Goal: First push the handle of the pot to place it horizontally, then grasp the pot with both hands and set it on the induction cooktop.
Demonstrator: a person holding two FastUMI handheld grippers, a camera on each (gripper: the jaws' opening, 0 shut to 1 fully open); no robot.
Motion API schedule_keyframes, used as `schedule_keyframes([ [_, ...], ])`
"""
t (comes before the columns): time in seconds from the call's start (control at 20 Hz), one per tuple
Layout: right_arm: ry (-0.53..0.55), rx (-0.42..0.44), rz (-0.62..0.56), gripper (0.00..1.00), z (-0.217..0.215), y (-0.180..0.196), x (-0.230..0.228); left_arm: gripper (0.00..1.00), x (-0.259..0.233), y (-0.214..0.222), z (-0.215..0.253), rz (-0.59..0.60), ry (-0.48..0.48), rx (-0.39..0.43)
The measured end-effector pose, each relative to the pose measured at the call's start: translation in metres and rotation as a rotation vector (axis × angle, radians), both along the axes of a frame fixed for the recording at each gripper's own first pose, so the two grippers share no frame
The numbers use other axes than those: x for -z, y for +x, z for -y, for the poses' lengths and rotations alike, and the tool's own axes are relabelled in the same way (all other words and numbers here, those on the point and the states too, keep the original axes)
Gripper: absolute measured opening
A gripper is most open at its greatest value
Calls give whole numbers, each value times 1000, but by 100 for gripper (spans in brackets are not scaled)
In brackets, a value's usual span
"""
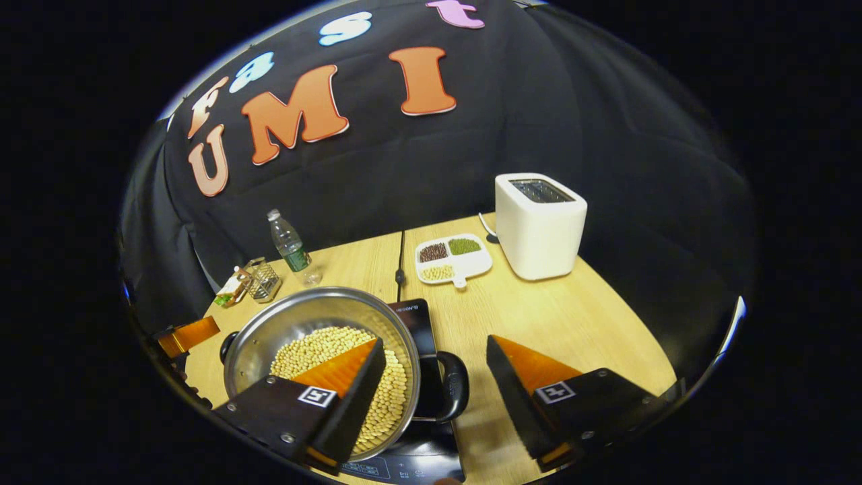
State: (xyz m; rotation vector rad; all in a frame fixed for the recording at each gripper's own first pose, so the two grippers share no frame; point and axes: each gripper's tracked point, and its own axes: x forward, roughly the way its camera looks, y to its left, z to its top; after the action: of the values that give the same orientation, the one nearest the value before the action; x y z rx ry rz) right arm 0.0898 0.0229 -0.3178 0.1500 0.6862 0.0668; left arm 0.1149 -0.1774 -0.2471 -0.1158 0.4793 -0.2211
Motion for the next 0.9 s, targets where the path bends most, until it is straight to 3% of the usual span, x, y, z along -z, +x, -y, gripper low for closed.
schedule_keyframes([
  [0.1, -22, -11, 67, 95, 0, -6, -33, 72, -43, -5, -11, 94, 21, -21],
  [0.15, -25, -14, 101, 96, 0, -9, -52, 84, -65, -9, -19, 147, 41, -33],
  [0.3, -29, -18, 204, 100, 1, -27, -105, 84, -130, -28, -31, 273, 63, -56],
  [0.35, -34, -19, 240, 96, 1, -34, -125, 85, -153, -37, -34, 302, 41, -60],
  [0.5, -46, -25, 346, 95, 3, -51, -187, 82, -225, -64, -54, 399, 12, -78],
  [0.55, -36, -30, 372, 100, 3, -60, -208, 84, -251, -72, -68, 438, 26, -87],
  [0.6, -29, -32, 402, 95, 3, -69, -229, 84, -275, -80, -81, 472, 35, -96],
  [0.65, -31, -30, 436, 100, 6, -76, -249, 82, -294, -91, -94, 486, 28, -112],
  [0.75, -72, -15, 511, 95, 17, -87, -285, 82, -321, -107, -127, 463, -17, -189],
  [0.85, -110, 11, 568, 100, 30, -101, -315, 83, -350, -122, -161, 468, -78, -255],
  [0.9, -109, 21, 592, 95, 31, -107, -329, 82, -362, -129, -183, 486, -60, -308],
])
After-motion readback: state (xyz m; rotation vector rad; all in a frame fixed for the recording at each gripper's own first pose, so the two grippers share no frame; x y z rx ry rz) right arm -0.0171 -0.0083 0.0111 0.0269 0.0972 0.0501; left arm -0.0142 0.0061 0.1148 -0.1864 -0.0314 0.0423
